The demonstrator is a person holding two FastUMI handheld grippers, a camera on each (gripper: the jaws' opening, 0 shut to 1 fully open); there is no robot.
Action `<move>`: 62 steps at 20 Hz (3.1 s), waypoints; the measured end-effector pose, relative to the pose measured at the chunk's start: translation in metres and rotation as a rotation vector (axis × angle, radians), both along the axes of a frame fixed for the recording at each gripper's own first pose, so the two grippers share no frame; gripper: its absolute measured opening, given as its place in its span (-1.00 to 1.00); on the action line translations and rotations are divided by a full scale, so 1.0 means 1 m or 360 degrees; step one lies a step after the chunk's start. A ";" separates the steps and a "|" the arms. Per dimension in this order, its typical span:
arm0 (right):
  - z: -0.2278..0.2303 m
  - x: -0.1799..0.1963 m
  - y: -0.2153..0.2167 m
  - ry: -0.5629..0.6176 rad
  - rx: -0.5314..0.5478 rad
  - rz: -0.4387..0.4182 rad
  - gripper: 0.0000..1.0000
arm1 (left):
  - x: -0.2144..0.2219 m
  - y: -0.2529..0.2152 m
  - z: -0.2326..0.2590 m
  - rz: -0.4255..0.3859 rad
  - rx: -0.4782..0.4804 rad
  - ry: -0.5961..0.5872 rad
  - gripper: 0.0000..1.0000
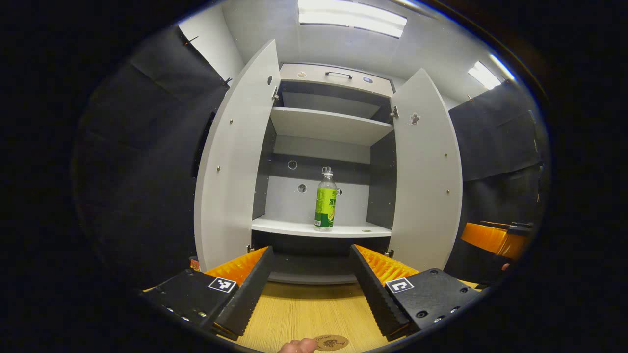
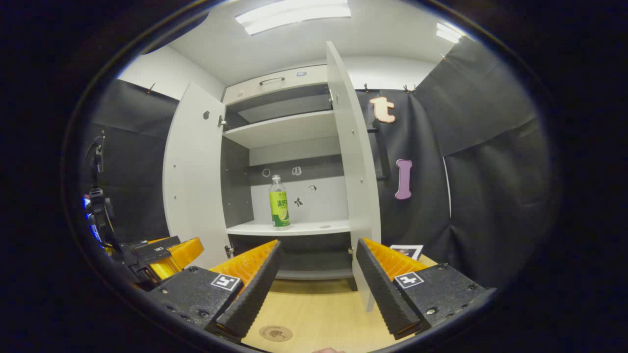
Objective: Grasp the bottle in the cabinet with the left hand and place it on the coaster, then close the right door with the right hand and the left door with the left hand.
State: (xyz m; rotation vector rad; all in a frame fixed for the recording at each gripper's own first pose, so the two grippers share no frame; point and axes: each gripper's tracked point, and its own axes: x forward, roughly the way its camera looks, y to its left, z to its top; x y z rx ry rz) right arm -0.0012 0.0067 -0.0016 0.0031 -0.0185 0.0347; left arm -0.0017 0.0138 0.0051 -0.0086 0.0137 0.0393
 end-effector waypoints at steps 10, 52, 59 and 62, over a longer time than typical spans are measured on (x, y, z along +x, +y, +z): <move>-0.001 0.001 -0.001 0.0027 -0.0005 -0.0024 0.99 | 0.059 -0.014 0.008 -0.0198 -0.0046 0.0035 0.99; -0.003 0.016 -0.038 0.0060 0.0124 -0.0196 0.99 | 0.373 -0.019 0.020 -0.0165 0.0000 0.0098 0.46; 0.000 0.015 -0.024 0.0056 0.0098 -0.0116 0.98 | 0.312 -0.024 0.042 -0.0245 -0.0019 0.0056 0.46; 0.008 0.015 -0.020 0.0035 0.0085 -0.0071 0.99 | 0.269 -0.026 0.052 -0.0284 0.0000 0.0018 0.46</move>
